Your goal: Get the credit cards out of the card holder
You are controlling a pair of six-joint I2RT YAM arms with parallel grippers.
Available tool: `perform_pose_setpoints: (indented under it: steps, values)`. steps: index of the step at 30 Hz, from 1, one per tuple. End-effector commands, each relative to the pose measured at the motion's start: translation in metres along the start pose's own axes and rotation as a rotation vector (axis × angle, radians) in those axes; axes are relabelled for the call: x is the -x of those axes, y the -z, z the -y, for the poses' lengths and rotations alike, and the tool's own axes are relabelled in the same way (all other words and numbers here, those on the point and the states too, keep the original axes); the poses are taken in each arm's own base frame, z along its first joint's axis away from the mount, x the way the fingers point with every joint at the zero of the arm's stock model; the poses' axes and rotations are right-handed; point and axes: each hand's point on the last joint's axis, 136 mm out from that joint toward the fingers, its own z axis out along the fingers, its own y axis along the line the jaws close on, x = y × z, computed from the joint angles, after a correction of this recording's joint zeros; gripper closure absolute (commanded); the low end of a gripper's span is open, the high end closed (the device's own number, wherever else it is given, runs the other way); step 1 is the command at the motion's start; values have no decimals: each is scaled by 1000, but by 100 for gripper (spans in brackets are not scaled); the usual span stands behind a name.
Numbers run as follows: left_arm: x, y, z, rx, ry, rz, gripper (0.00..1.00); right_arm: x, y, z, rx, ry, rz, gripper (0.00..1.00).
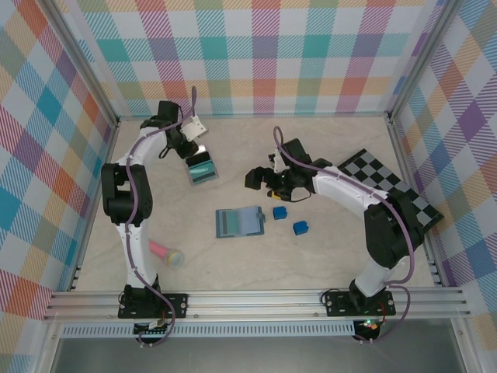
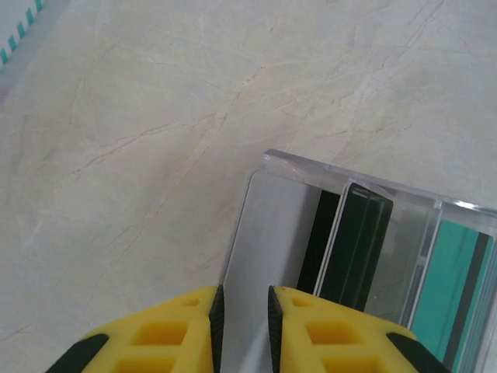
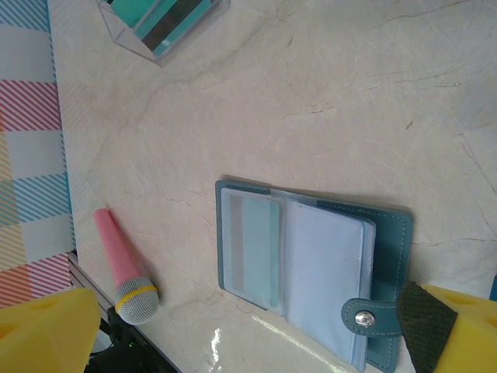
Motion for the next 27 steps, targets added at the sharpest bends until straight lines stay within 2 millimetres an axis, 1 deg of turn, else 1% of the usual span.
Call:
perform_pose_setpoints:
  steps: [1, 5, 8, 11, 13, 16, 18, 21, 23, 25, 27]
  values:
    - [5, 3, -5, -1, 24, 13, 75, 3, 1, -7, 21, -9, -4, 0]
    - [14, 10, -13, 33, 43, 41, 74, 3, 1, -6, 20, -10, -4, 0]
    - [26, 22, -19, 59, 78, 88, 73, 2, 1, -5, 12, -10, -3, 0]
    - [48, 45, -26, 81, 161, 178, 71, 1, 2, -5, -15, 5, 4, 0]
    - [63, 64, -31, 100, 239, 249, 68, -1, 2, -6, -47, 28, 8, 0]
    - [77, 91, -37, 141, 353, 339, 64, -6, 1, -9, -98, 66, 13, 1]
    - [76, 106, -39, 180, 441, 374, 62, -13, -1, -11, -134, 94, 8, 2]
    - [66, 126, -35, 215, 586, 399, 58, -27, -8, -16, -170, 138, -5, 5]
    - [58, 139, -30, 232, 700, 439, 56, -39, -17, -20, -188, 167, -29, 10]
    - [50, 146, -19, 223, 780, 471, 54, -52, -28, -23, -208, 188, -63, 16]
    - [38, 152, -10, 229, 869, 486, 48, -63, -41, -25, -225, 199, -102, 20]
